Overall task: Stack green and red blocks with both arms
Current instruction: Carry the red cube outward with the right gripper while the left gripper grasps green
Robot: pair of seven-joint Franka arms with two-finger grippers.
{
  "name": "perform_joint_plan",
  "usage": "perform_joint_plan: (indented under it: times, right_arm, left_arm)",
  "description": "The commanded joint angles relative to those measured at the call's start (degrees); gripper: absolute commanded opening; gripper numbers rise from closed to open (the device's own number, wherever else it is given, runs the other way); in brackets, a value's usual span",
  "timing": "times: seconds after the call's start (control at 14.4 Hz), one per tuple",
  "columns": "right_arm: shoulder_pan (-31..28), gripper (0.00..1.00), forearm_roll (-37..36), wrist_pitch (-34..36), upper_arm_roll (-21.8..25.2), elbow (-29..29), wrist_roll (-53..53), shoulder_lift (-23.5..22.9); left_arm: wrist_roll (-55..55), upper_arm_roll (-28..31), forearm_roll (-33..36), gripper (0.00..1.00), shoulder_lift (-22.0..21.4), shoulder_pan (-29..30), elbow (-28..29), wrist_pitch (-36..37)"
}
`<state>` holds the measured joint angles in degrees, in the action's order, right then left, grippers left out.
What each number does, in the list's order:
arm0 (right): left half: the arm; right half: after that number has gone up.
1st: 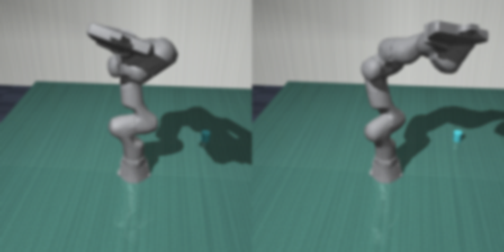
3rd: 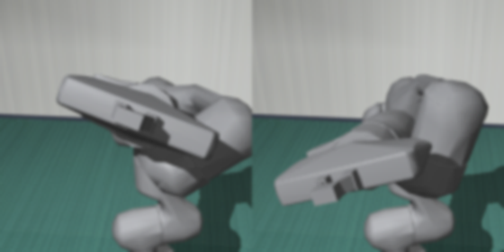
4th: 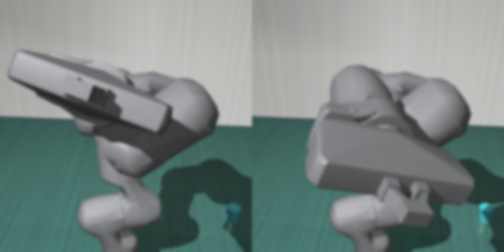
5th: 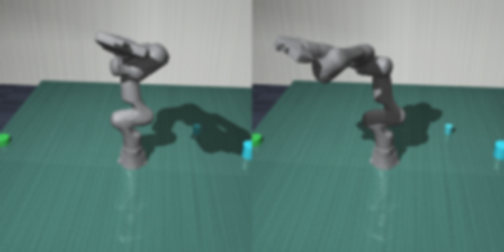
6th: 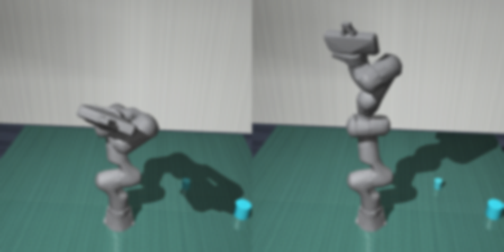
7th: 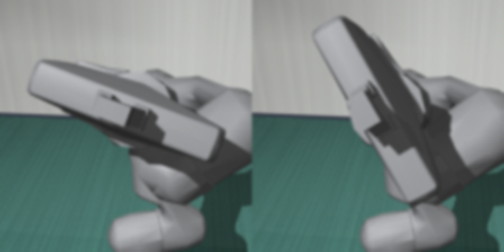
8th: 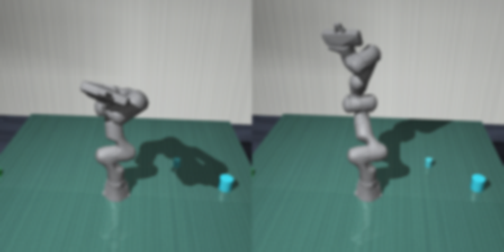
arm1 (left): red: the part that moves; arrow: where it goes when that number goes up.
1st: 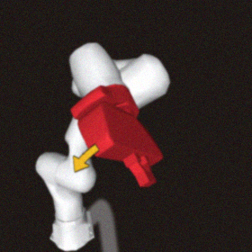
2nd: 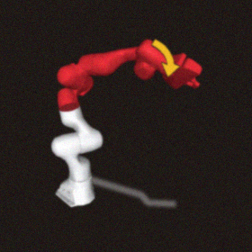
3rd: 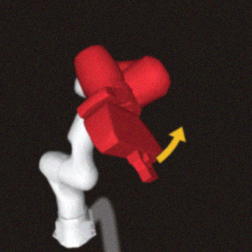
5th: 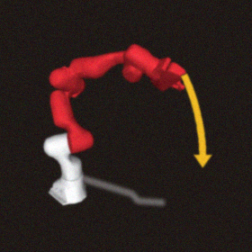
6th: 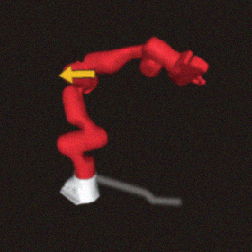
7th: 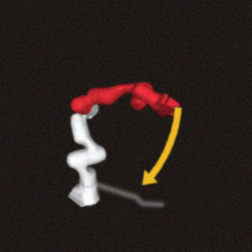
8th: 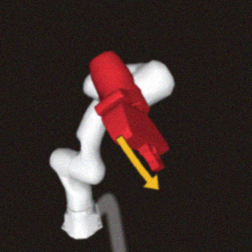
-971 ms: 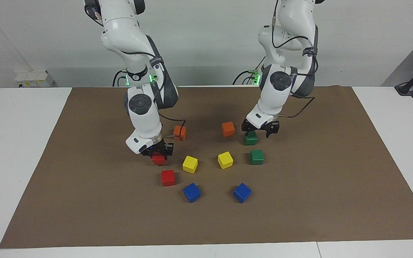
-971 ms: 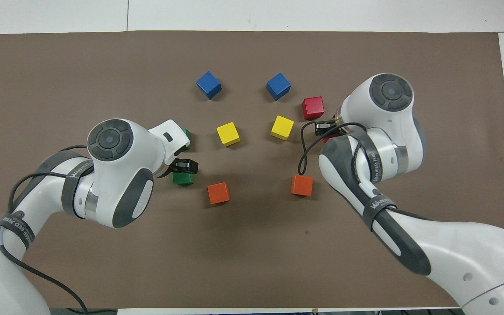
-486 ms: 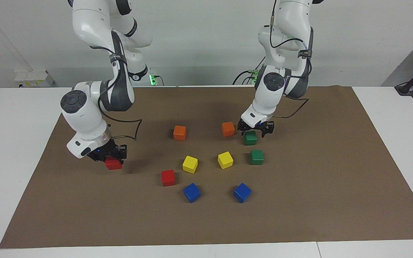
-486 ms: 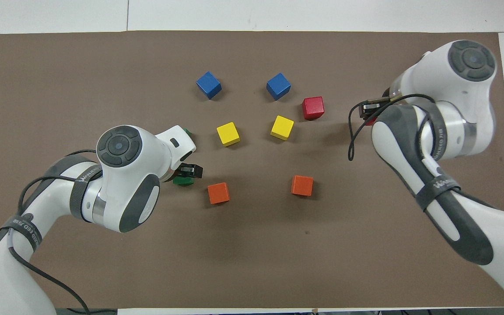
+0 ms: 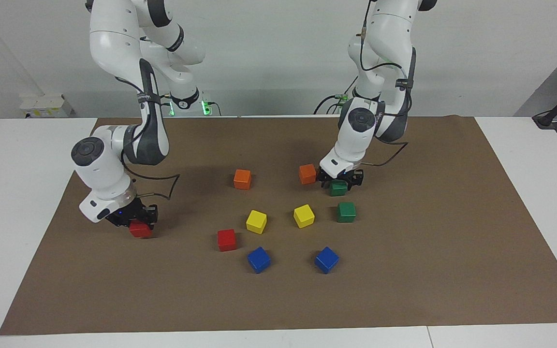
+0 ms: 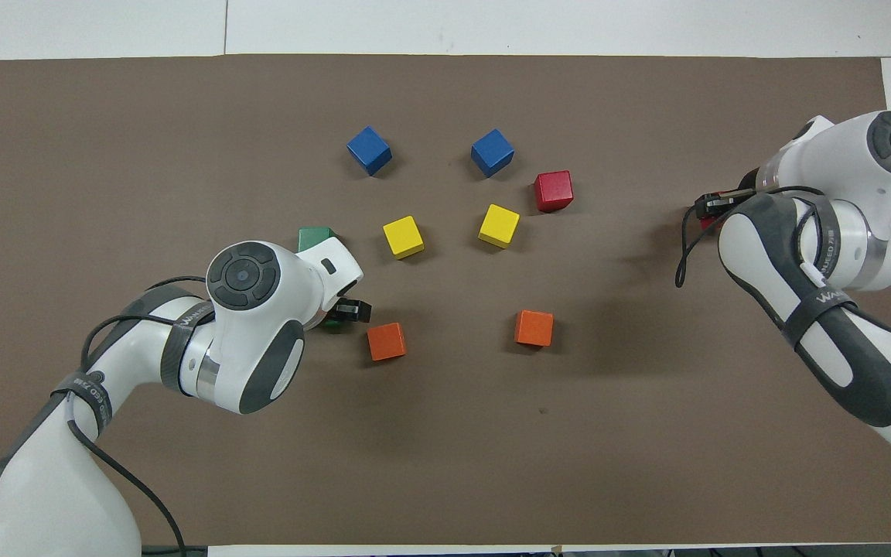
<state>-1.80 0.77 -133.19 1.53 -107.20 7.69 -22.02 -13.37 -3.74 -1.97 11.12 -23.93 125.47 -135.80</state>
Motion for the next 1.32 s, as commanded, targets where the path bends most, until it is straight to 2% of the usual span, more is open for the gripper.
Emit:
perform_joint_plan:
  times: [0.0,0.07,0.14,0.21,0.42,0.56,0.69,0.76,0.97,1.25]
  right_arm:
    - [-1.4,0.00,0.3,-3.2,-0.8,-2.6,1.7,0.4]
    - [-1.4,0.00,0.3,-4.3,-0.8,-3.5,1.7,0.4]
    - [-1.3,0.00,0.3,-5.6,-0.8,-4.5,1.7,0.5]
    - [-1.2,0.00,0.3,-6.8,-0.7,-5.5,1.7,0.6]
    - [-1.2,0.00,0.3,-8.3,-0.7,-6.4,1.6,0.5]
    - [-1.1,0.00,0.3,-8.3,-0.7,-6.3,1.6,0.5]
    - [-1.1,0.87,0.3,-8.1,-0.7,-6.3,1.7,0.5]
    - [-1.1,1.00,0.3,-7.6,-0.7,-6.0,1.8,0.5]
    - [-0.9,1.00,0.3,-6.1,-0.7,-5.0,2.2,1.0]
    - [-0.9,1.00,0.3,0.8,-0.7,-2.1,2.2,3.2]
  left_arm:
    - [0.4,1.0,-0.5,0.65,-0.3,-1.2,0.6,-0.9]
    - [0.4,1.1,-0.5,0.42,-0.3,-1.2,0.6,-0.7]
    - [0.4,1.1,-0.5,0.06,-0.3,-1.0,0.5,-0.5]
    - [0.5,1.0,-0.5,0.00,-0.3,-0.8,0.5,-0.3]
    - [0.5,1.1,-0.5,0.00,-0.7,-0.2,-0.3,1.1]
    - [0.7,1.0,-0.5,0.00,-1.4,1.5,-3.1,5.6]
    - [0.8,1.0,-0.6,0.00,-2.4,4.8,-8.2,13.0]
    - [0.9,1.0,-0.7,0.00,-3.2,7.0,-10.3,16.6]
    - [2.6,1.0,-0.8,0.00,-7.9,14.8,-11.0,21.6]
    - [15.6,1.4,-0.8,0.00,-9.5,27.4,-9.4,22.4]
